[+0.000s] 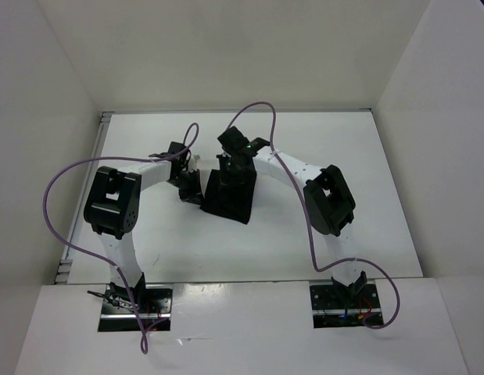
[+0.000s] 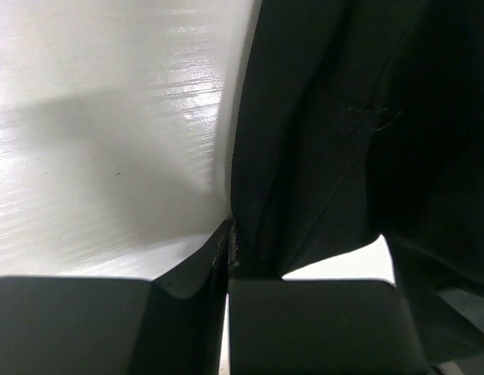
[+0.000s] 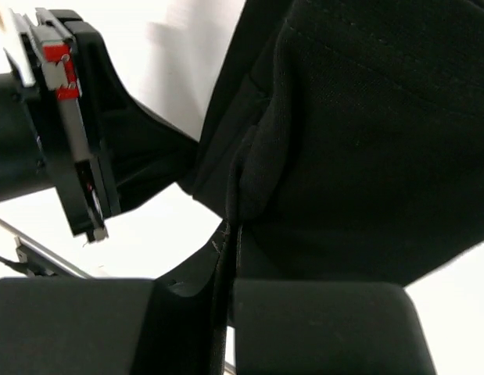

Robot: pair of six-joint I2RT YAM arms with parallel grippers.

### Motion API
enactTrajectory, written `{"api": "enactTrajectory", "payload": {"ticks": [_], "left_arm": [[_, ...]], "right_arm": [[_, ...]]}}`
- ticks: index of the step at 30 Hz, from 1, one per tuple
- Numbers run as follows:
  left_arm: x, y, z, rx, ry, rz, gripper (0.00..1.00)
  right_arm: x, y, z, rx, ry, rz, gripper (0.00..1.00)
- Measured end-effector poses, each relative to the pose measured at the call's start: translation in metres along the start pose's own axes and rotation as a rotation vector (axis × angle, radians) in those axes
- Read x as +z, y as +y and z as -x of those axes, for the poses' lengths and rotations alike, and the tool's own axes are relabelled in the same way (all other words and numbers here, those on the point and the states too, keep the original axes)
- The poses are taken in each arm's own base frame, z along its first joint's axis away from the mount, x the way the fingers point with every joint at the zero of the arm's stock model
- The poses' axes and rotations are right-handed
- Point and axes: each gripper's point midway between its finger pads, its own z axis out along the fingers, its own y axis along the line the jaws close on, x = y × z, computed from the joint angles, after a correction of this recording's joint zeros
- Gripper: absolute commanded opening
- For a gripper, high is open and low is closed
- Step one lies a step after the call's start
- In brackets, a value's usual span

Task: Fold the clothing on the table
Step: Fold the skirt

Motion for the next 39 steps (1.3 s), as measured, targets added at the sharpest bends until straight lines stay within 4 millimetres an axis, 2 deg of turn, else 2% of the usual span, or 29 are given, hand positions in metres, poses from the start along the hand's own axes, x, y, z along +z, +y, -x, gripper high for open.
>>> {"api": "enactTrajectory", "payload": {"ticks": [7,12,16,19,22,26,28,30,32,33,34,35,36,37,39], "left_arm": [[0.0,-0.001,0.0,0.0,0.001,-0.004,0.03],[0.0,-0.001,0.0,0.001,0.001,-0.005,0.03],[0.0,-0.001,0.0,0.001,0.001,-0.005,0.03],[0.0,-0.001,0.0,0.002,0.001,-0.005,0.03],[0.0,0.0,0.0,0.002,0.002,-0.002,0.03],[-0.004,0.007,0.0,-0.014,0.006,0.025,0.03],[-0.013,0.012,0.002,-0.02,0.0,0.05,0.04],[-0.026,0.016,0.008,-0.007,-0.033,0.091,0.04],[-0.047,0.012,0.02,0.017,-0.082,0.12,0.04],[-0.061,0.006,0.028,0.038,-0.119,0.12,0.04],[-0.077,-0.004,0.038,0.063,-0.164,0.109,0.04],[-0.093,-0.016,0.046,0.099,-0.209,0.085,0.04],[-0.109,-0.03,0.053,0.127,-0.249,0.056,0.02],[-0.126,-0.046,0.059,0.164,-0.29,0.012,0.01],[-0.154,-0.078,0.064,0.235,-0.352,-0.092,0.0]], "right_arm": [[0.02,0.008,-0.003,-0.012,0.031,0.014,0.0],[0.032,0.025,-0.003,-0.035,0.053,0.06,0.0],[0.037,0.034,-0.008,-0.056,0.075,0.092,0.17],[0.036,0.041,-0.011,-0.071,0.097,0.135,0.41],[0.034,0.051,-0.012,-0.095,0.105,0.193,0.47],[0.029,0.054,-0.013,-0.106,0.121,0.265,0.52],[0.021,0.058,-0.009,-0.109,0.119,0.311,0.52],[0.003,0.064,0.001,-0.108,0.1,0.352,0.46],[-0.022,0.07,0.014,-0.117,0.053,0.384,0.38],[-0.038,0.073,0.022,-0.122,0.019,0.392,0.29],[-0.053,0.075,0.03,-0.132,-0.019,0.398,0.22],[-0.07,0.075,0.037,-0.132,-0.062,0.397,0.09],[-0.085,0.072,0.041,-0.132,-0.097,0.388,0.04],[-0.098,0.068,0.046,-0.12,-0.137,0.369,0.0],[-0.119,0.056,0.054,-0.095,-0.204,0.324,0.0]]}}
